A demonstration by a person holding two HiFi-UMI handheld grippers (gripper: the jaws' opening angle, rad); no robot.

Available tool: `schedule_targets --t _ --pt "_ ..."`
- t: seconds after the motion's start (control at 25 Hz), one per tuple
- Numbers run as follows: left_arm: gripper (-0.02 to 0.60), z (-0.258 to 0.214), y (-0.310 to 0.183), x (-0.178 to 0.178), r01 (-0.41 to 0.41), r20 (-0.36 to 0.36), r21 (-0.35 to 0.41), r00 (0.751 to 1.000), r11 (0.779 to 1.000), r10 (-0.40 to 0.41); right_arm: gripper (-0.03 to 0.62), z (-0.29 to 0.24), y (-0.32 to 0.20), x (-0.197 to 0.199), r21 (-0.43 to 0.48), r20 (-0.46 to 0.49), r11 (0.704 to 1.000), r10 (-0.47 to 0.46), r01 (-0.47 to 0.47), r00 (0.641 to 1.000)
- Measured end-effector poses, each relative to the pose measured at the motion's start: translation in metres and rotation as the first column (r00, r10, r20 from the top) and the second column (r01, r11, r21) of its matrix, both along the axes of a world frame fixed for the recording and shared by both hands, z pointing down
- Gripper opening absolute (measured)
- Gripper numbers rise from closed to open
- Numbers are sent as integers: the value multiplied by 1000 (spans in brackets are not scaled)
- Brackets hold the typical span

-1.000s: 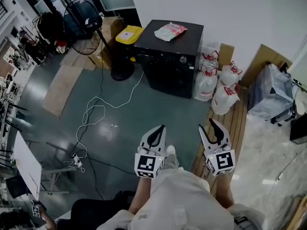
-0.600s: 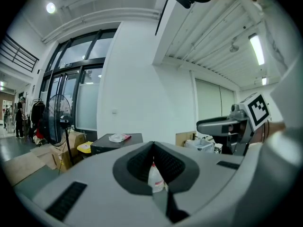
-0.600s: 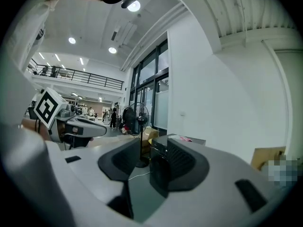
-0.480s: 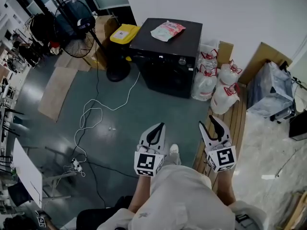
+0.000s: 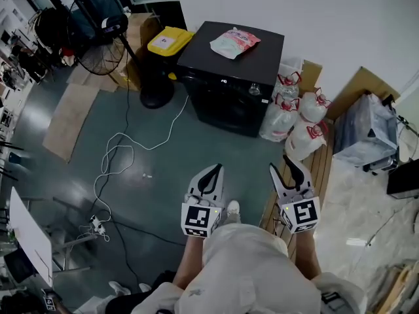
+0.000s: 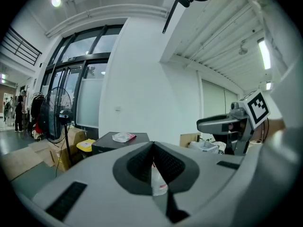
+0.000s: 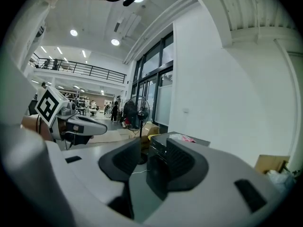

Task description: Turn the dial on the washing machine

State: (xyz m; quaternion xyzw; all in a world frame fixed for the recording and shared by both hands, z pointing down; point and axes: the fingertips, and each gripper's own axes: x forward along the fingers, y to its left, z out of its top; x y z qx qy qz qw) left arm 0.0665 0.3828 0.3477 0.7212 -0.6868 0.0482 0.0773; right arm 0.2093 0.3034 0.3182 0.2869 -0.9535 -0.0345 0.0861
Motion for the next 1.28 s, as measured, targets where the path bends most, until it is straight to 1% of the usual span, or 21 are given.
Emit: schedule_targets --t 0.16,0.28,0.44,0.6,0.8,1.0,1.28 --pt "14 5 -16 -15 5 -8 -1 1000 1000 -5 173 3 -15 -10 -6 -11 1000 6 -6 1000" --pt "14 9 -26 -20 3 -16 -20 1000 1000 -4 173 9 -26 -13 -29 -15 999 14 -14 1000" --pt "14 14 -44 -24 5 -24 -28 1000 1000 -6 173 11 -43 -18 -30 -16 1000 10 -11 1000" --pt "14 15 -68 -28 4 -15 -35 1000 999 -5 173 12 -68 -23 -37 -8 999 6 -7 1000" --pt "14 22 -105 -30 32 -5 -52 999 998 -32 173 26 -109 -23 -64 1 998 -12 12 1000" --pt "14 31 -152 -27 71 7 -79 997 994 -71 172 34 -163 -27 -80 6 995 -62 62 998" --pt "14 37 -213 -27 148 18 -117 989 982 -147 169 43 -236 -36 -102 7 983 -153 153 988"
